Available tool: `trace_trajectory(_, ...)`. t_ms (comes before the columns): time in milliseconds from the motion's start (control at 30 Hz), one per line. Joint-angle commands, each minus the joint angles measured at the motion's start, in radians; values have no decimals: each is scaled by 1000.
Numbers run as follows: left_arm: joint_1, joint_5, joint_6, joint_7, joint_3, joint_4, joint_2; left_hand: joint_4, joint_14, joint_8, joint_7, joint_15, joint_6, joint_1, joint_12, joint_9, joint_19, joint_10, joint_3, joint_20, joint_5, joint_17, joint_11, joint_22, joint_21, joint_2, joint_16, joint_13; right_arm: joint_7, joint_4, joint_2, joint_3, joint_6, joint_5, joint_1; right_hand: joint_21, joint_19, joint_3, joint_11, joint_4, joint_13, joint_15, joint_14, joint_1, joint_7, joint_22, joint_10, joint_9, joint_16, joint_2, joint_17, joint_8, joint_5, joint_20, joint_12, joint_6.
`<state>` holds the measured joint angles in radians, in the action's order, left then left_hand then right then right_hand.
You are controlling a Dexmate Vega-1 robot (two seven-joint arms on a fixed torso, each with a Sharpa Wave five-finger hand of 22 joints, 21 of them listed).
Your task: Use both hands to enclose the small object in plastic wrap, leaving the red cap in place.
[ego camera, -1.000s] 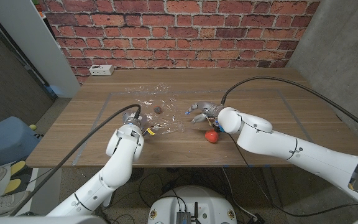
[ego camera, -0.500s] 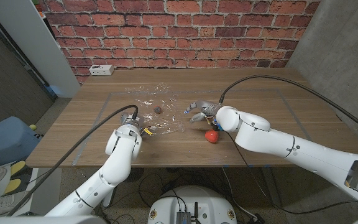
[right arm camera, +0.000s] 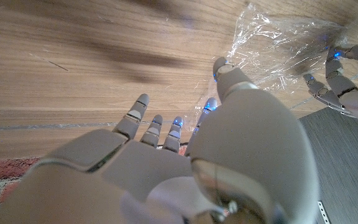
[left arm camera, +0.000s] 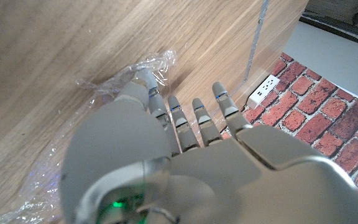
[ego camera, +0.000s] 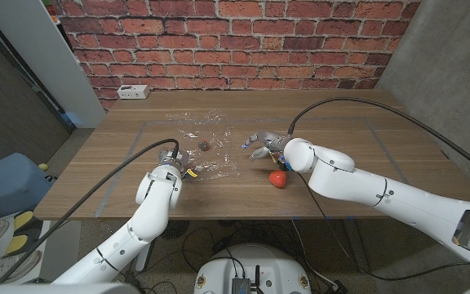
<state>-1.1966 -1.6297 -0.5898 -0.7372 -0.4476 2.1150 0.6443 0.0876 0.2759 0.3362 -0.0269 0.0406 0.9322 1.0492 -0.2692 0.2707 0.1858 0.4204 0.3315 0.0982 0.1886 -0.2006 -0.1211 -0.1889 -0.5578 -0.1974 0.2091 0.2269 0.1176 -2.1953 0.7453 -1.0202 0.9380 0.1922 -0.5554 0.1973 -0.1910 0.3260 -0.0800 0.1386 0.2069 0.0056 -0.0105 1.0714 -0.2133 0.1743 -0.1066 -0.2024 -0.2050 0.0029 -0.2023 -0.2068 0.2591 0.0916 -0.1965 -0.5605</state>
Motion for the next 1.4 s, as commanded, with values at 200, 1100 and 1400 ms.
trace_trajectory(200,-32,163,-104,321,-3,19,18,-33,23,58,40,49,-29,6,-3,70,15,28,84,11,9,-13,4,-8,-16,-5,18,22,79,-44,16,-29,72,-43,49,-13,69,-18,-15,2,6,26,72,14,-7,5,98,-1,10,12,-6,23,10,20,16,76)
trace_trajectory(1100,16,315,-68,83,-15,160,202,-26,-59,33,-36,12,-95,-266,52,37,-50,-58,-58,35,14,16,7,1,22,270,-21,20,151,-15,2,-132,131,-183,176,-11,280,-86,24,-31,15,78,254,-42,-6,8,318,-3,6,30,-24,18,-5,85,0,322)
trace_trajectory(1400,13,241,-88,-11,-31,182,221,6,-128,-44,-139,-33,-174,-250,70,-13,-77,-154,-104,48,54,17,20,1,56,329,-26,10,105,-3,-3,-137,68,-189,149,4,264,-73,-6,-15,14,58,240,-10,-8,8,307,-7,-5,63,-20,-14,1,64,-11,248)
